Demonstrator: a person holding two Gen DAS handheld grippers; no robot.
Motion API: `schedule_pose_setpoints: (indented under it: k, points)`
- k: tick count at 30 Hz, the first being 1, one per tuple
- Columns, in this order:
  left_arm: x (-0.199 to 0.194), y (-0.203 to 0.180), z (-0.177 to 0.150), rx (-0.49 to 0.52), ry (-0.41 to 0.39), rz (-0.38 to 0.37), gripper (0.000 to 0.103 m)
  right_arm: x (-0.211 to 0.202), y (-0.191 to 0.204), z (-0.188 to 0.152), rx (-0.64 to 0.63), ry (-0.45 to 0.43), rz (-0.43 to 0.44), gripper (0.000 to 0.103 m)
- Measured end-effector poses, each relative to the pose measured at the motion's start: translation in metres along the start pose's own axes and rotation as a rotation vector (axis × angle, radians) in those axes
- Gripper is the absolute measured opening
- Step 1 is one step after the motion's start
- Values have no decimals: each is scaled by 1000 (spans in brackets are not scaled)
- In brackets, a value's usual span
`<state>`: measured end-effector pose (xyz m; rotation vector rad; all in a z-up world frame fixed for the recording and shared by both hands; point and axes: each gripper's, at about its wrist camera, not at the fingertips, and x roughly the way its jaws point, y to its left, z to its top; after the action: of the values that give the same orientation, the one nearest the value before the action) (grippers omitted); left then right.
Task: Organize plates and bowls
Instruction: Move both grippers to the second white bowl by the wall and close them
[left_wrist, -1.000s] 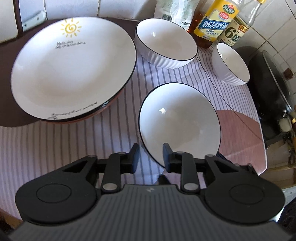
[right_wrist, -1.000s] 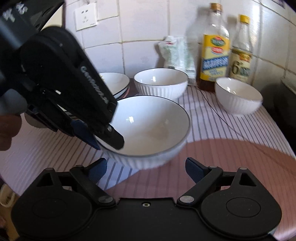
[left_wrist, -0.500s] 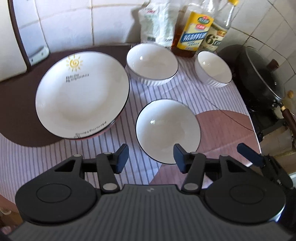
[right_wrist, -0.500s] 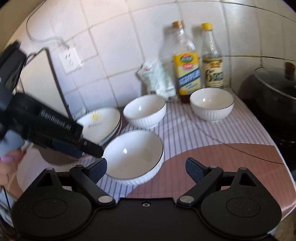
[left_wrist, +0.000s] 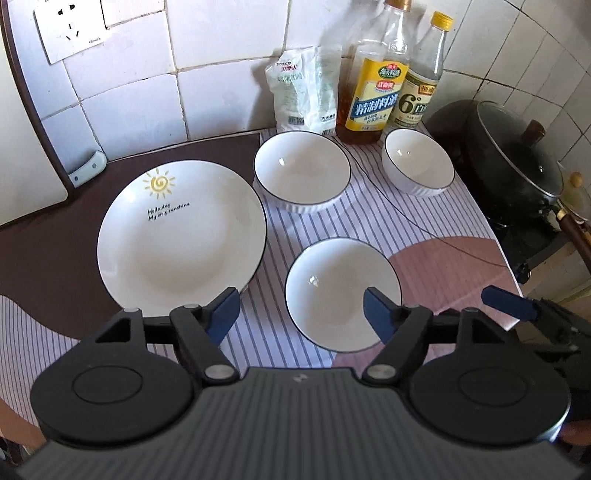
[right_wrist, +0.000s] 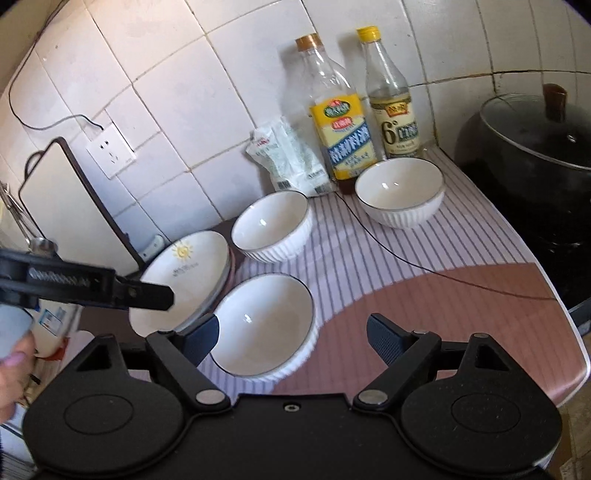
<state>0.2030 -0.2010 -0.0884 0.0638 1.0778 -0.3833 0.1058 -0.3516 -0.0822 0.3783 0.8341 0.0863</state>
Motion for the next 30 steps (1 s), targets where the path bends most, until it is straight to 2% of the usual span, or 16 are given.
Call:
schedule_pose_setpoints:
  k: [8,10,14,19,26,29,30]
  points:
    - [20,20,32,5,-29,3,76,27,-2,42,91,58,78,84]
    - [30,28,41,-2,-31,3,76,37,-1,48,86,73,91,75]
    - [57,43,57,-7,-28,4,76,63,0,57,96,92,123,67]
    - [89,50,76,14,-28,-2,76,103,-4,66,135,116,97,59]
    - [123,57,100,41,-43,13,75,149,-21,79,226,145,65,55]
    - [139,60,108,43,-17,40,74,165,-25,84,252,152,52,43]
    - [143,61,110,46,-11,46,75,170,-25,87,241,158,40,31]
